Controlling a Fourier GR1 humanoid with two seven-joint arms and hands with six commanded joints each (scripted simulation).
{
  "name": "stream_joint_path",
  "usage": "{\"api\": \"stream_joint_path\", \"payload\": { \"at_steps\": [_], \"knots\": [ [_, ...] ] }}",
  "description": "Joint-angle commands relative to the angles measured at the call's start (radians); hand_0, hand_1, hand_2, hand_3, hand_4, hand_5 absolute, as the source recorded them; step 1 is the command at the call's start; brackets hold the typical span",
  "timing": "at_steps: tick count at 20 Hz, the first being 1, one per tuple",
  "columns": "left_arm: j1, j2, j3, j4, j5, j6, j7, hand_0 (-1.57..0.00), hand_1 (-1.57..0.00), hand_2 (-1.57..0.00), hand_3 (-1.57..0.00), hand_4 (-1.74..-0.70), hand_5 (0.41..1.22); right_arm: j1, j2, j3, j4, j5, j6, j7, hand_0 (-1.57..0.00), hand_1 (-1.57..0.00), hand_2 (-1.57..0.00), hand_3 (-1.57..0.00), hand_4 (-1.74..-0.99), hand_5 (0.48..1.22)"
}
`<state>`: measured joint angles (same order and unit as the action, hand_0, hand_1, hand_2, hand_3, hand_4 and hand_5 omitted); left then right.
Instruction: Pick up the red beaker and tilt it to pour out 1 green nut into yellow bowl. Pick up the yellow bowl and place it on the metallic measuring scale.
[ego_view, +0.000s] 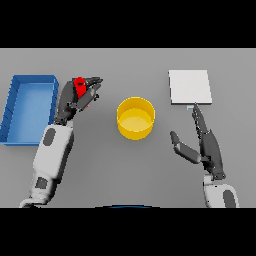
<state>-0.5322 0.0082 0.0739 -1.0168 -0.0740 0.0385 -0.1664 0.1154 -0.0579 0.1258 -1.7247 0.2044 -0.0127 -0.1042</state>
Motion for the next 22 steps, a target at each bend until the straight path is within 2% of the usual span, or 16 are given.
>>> {"api": "stream_joint_path", "payload": {
  "at_steps": [1, 5, 6, 8, 11, 15, 17, 22],
  "knots": [
    [0.003, 0.006, -0.014, -0.024, -0.012, -0.005, 0.011, -1.55, -1.55, -1.55, -1.54, -1.71, 1.132, 0.006, -0.003, -0.002, 0.001, -0.001, 0.001, -0.010, 0.00, 0.00, 0.00, 0.00, -1.227, 0.647],
    [-0.015, 0.040, -0.045, -0.043, -0.062, -0.019, 0.050, -1.56, -1.56, -1.56, -1.55, -1.72, 1.133, 0.001, -0.013, -0.004, 0.006, 0.017, -0.009, -0.038, 0.00, 0.00, 0.00, 0.00, -1.219, 0.659],
    [-0.019, 0.048, -0.049, -0.042, -0.072, -0.024, 0.055, -1.56, -1.56, -1.56, -1.55, -1.72, 1.135, -0.017, -0.013, -0.005, 0.015, 0.023, -0.014, -0.024, 0.00, 0.00, 0.00, 0.00, -1.219, 0.660],
    [-0.027, 0.063, -0.056, -0.038, -0.090, -0.035, 0.060, -1.56, -1.56, -1.56, -1.55, -1.72, 1.139, -0.009, -0.020, -0.010, 0.009, 0.020, -0.013, -0.034, 0.00, 0.00, 0.00, 0.00, -1.219, 0.661],
    [-0.051, 0.106, -0.114, -0.045, -0.177, -0.046, 0.077, -1.56, -1.56, -1.56, -1.56, -1.73, 1.129, -0.012, -0.018, -0.006, 0.004, 0.027, -0.016, -0.015, 0.00, 0.00, 0.00, 0.00, -1.202, 0.662],
    [-0.083, 0.179, -0.233, -0.078, -0.328, -0.092, 0.155, -1.57, -1.57, -1.57, -1.57, -1.74, 1.125, -0.009, -0.021, -0.003, -0.008, 0.028, -0.011, 0.010, 0.00, 0.00, 0.00, 0.00, -1.186, 0.660],
    [-0.127, 0.193, -0.290, -0.077, -0.398, -0.118, 0.198, -1.57, -1.57, -1.57, -1.57, -1.74, 1.129, -0.009, -0.024, -0.003, -0.002, 0.026, -0.003, 0.019, 0.00, 0.00, 0.00, 0.00, -1.178, 0.663],
    [-0.225, 0.225, -0.447, -0.046, -0.599, -0.168, 0.252, -1.57, -1.57, -1.57, -1.57, -1.74, 1.174, 0.014, -0.008, 0.018, -0.021, 0.031, 0.001, 0.006, 0.00, 0.00, 0.00, 0.00, -1.183, 0.671]
  ]
}}
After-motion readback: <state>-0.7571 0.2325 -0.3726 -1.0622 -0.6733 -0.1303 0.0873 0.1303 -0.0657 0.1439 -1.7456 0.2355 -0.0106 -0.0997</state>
